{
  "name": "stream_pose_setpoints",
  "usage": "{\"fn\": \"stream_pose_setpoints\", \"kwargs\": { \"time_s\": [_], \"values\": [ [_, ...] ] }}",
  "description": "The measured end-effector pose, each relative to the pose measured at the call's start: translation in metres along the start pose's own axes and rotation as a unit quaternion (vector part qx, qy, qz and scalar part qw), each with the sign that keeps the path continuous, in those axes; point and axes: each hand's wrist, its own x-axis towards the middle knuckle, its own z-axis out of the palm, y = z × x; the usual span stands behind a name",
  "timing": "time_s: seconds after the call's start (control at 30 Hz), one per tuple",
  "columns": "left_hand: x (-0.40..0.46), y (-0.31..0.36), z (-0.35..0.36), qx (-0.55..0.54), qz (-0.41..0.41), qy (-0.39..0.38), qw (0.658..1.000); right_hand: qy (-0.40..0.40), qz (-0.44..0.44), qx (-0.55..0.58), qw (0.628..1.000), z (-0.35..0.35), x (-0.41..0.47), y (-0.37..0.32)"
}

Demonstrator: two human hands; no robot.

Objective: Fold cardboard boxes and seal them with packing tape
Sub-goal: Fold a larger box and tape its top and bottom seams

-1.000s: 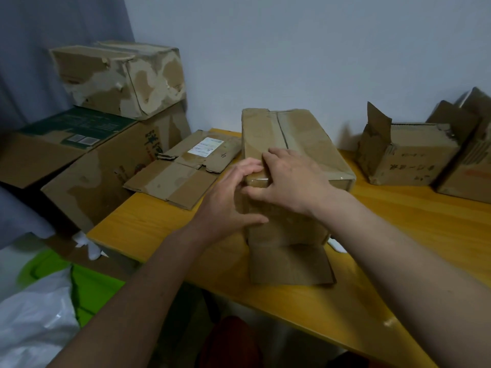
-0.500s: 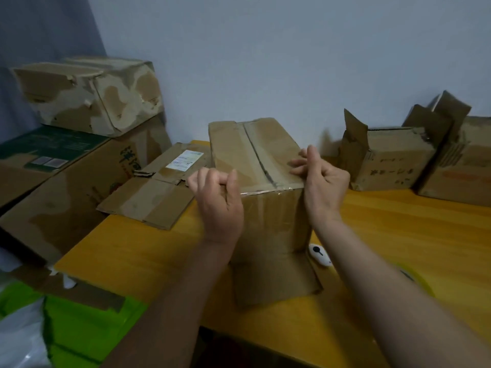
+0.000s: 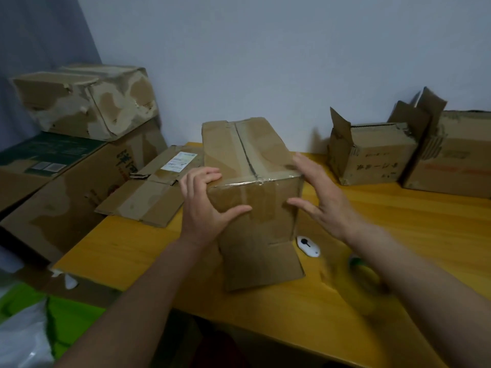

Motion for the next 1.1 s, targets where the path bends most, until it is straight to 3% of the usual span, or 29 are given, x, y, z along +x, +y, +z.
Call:
{"fn": "stream_pose_setpoints", "kwargs": {
  "time_s": [0.07, 0.1, 0.2, 0.27, 0.33, 0.4, 0.5, 0.57, 0.63, 0.73, 0.97, 1.1],
  "values": [
    [0.0, 0.007, -0.01, 0.012, -0.022, -0.018, 1.0, 0.028, 0.121, -0.007, 0.992, -0.007, -0.021, -0.001],
    [0.001, 0.015, -0.012, 0.029, -0.024, -0.001, 0.999, 0.0, 0.172, -0.077, 0.982, -0.008, -0.028, 0.0],
    [0.012, 0.056, -0.004, 0.093, 0.03, 0.026, 0.995, -0.255, 0.288, -0.271, 0.882, 0.005, -0.031, 0.001],
    [0.02, 0.086, 0.009, 0.104, 0.034, -0.046, 0.993, -0.326, 0.301, -0.282, 0.851, 0.02, -0.029, 0.001],
    [0.023, 0.105, 0.023, 0.119, -0.001, -0.12, 0.986, -0.311, 0.295, -0.289, 0.856, 0.025, -0.028, 0.002],
    [0.021, 0.111, 0.038, 0.171, -0.017, -0.148, 0.974, -0.305, 0.303, -0.315, 0.846, 0.019, -0.028, 0.005],
    [0.019, 0.118, 0.052, 0.224, -0.031, -0.136, 0.965, -0.267, 0.324, -0.4, 0.815, -0.002, -0.026, 0.009],
    [0.019, 0.12, 0.06, 0.226, -0.042, -0.08, 0.97, -0.24, 0.312, -0.415, 0.82, -0.009, -0.029, 0.006],
    [0.02, 0.119, 0.066, 0.213, -0.055, -0.048, 0.974, -0.296, 0.295, -0.359, 0.835, -0.009, -0.041, -0.002],
    [0.022, 0.119, 0.069, 0.182, -0.052, -0.04, 0.981, -0.39, 0.284, -0.358, 0.799, -0.004, -0.069, -0.006],
    [0.002, 0.093, 0.042, 0.008, 0.061, -0.075, 0.995, -0.257, 0.376, -0.428, 0.78, -0.042, -0.078, 0.044],
    [-0.011, 0.083, 0.024, 0.054, -0.017, -0.042, 0.998, -0.143, 0.399, -0.282, 0.861, -0.049, -0.074, 0.052]
  ]
}}
